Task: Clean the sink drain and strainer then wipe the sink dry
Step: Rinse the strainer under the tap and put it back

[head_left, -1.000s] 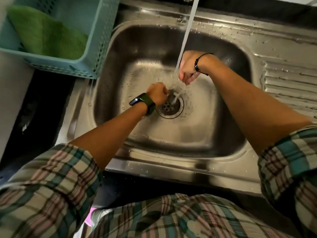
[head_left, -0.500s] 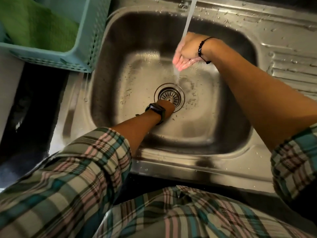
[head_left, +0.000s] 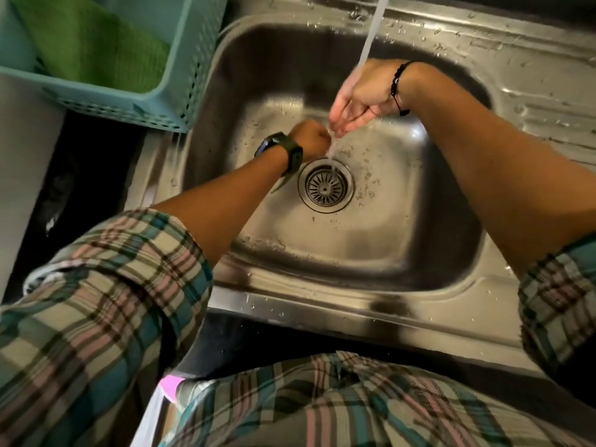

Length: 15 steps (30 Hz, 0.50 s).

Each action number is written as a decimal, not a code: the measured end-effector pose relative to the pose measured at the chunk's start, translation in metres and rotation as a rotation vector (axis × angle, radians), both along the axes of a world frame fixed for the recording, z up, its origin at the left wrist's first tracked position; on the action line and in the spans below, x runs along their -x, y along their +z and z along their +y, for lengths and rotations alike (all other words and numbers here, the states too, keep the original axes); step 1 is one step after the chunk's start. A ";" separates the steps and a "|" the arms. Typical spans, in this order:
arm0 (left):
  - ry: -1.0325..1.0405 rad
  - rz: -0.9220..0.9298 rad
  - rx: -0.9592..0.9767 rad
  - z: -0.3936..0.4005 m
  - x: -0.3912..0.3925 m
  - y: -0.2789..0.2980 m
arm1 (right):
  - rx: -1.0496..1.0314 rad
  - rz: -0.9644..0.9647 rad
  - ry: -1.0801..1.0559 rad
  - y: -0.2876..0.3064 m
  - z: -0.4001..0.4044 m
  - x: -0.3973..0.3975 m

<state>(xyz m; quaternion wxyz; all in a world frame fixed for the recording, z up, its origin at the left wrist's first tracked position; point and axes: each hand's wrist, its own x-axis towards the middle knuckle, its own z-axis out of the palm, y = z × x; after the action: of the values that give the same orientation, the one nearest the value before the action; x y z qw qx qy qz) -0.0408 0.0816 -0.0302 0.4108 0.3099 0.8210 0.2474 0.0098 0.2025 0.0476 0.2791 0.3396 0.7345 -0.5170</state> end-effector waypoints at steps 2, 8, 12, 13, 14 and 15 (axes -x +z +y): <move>0.085 -0.126 -0.053 0.005 0.009 0.015 | -0.075 -0.022 0.057 -0.001 -0.003 0.001; 0.087 -0.029 -0.010 0.009 0.020 0.031 | -0.019 -0.067 0.043 -0.010 -0.005 0.004; 0.106 -0.096 -0.006 0.008 0.018 0.032 | -0.075 -0.093 0.066 -0.013 -0.005 0.002; 0.111 -0.099 -0.006 0.008 0.018 0.031 | -0.084 -0.119 0.096 -0.014 -0.004 0.002; 0.112 -0.101 0.004 0.008 0.018 0.030 | -0.101 -0.158 0.115 -0.014 -0.004 0.002; 0.114 -0.108 0.013 0.008 0.017 0.030 | -0.139 -0.172 0.112 -0.013 -0.005 0.002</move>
<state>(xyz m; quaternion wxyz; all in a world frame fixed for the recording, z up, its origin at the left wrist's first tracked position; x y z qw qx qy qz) -0.0582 0.0894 -0.0006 0.4417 0.2460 0.8155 0.2818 0.0080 0.1978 0.0349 0.3452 0.3595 0.7599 -0.4174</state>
